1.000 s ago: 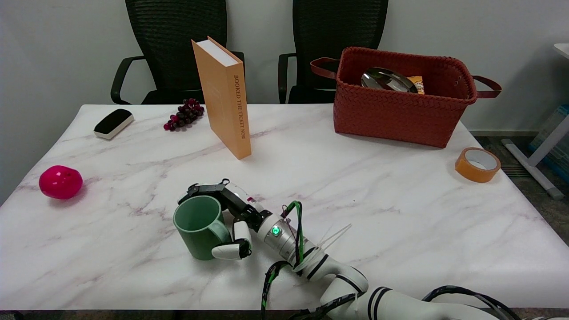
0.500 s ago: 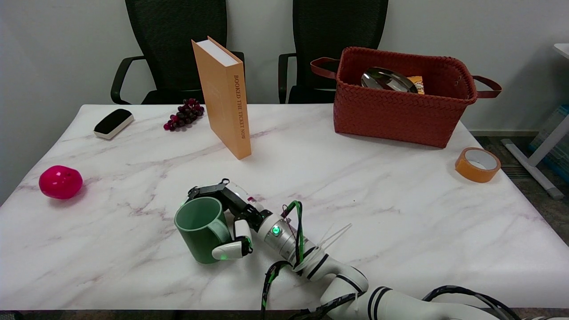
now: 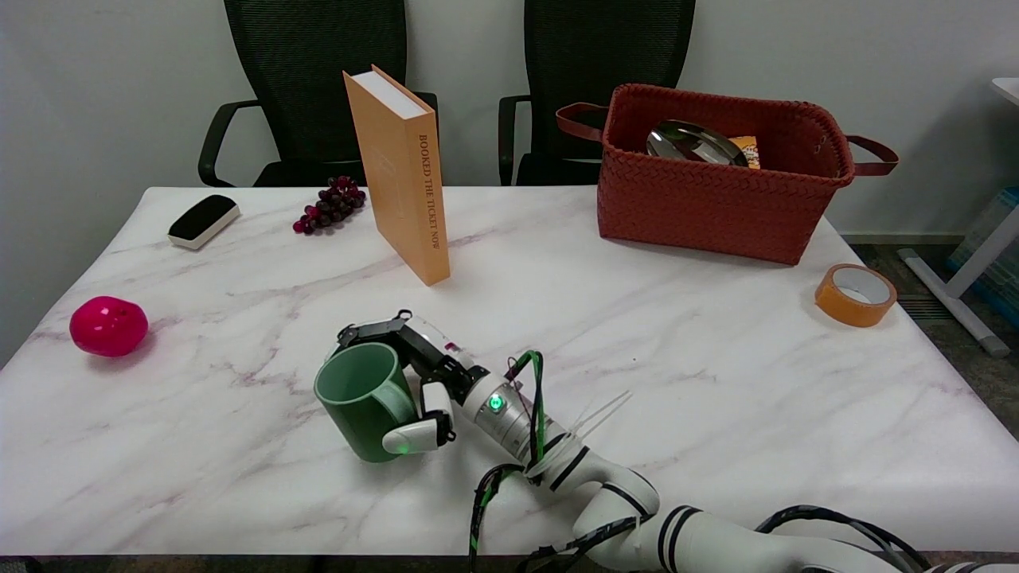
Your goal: Pick up the green mug.
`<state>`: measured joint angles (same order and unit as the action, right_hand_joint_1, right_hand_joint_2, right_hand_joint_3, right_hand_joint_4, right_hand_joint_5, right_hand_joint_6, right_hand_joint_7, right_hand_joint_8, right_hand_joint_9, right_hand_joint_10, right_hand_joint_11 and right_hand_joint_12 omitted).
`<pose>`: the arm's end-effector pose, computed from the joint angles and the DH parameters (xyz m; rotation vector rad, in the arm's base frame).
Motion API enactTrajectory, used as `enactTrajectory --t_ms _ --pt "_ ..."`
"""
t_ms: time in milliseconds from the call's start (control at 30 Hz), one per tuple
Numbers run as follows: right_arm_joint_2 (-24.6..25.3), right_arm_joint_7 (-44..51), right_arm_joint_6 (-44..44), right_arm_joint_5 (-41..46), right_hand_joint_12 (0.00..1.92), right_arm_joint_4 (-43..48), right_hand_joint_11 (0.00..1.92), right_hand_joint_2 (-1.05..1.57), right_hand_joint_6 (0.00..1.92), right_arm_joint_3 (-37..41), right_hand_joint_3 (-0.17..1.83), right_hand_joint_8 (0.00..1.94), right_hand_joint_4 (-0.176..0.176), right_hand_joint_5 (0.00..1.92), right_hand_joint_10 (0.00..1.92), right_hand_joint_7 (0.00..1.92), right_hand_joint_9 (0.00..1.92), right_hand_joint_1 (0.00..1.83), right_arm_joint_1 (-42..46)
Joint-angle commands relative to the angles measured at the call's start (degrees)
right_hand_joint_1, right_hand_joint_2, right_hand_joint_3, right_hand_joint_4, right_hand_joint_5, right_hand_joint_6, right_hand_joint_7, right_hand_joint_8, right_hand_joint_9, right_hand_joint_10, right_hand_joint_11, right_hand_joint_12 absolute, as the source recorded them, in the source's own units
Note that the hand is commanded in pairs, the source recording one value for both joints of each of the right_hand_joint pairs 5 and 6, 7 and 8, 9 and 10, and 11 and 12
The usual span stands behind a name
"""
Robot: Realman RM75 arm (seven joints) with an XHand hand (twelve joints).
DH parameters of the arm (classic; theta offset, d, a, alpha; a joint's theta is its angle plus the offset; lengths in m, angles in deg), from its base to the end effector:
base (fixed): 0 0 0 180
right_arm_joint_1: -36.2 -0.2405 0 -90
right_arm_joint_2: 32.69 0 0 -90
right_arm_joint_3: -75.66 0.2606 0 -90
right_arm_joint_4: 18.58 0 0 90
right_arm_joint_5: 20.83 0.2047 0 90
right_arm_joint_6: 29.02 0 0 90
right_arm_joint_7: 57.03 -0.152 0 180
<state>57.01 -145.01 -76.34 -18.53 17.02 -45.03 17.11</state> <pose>-0.3453 -0.3676 0.1089 1.7841 -1.3505 0.9846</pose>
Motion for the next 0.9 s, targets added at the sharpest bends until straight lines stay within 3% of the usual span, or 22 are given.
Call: enactTrajectory --t_ms 33,500,900 --pt "-2.48 0.37 2.35 0.44 1.61 5.97 1.61 -0.44 0.96 1.65 1.81 1.27 0.000 0.96 1.27 1.27 1.27 1.33 -2.00" --pt "-4.88 0.45 8.76 0.44 1.62 11.81 1.62 -0.43 0.91 3.65 1.71 1.24 0.000 0.91 1.26 1.24 1.26 1.28 -4.56" --pt "-9.43 3.16 9.80 0.75 1.67 18.76 1.67 -0.39 0.92 12.67 1.67 1.26 0.000 0.92 1.29 1.26 1.29 1.29 -3.84"
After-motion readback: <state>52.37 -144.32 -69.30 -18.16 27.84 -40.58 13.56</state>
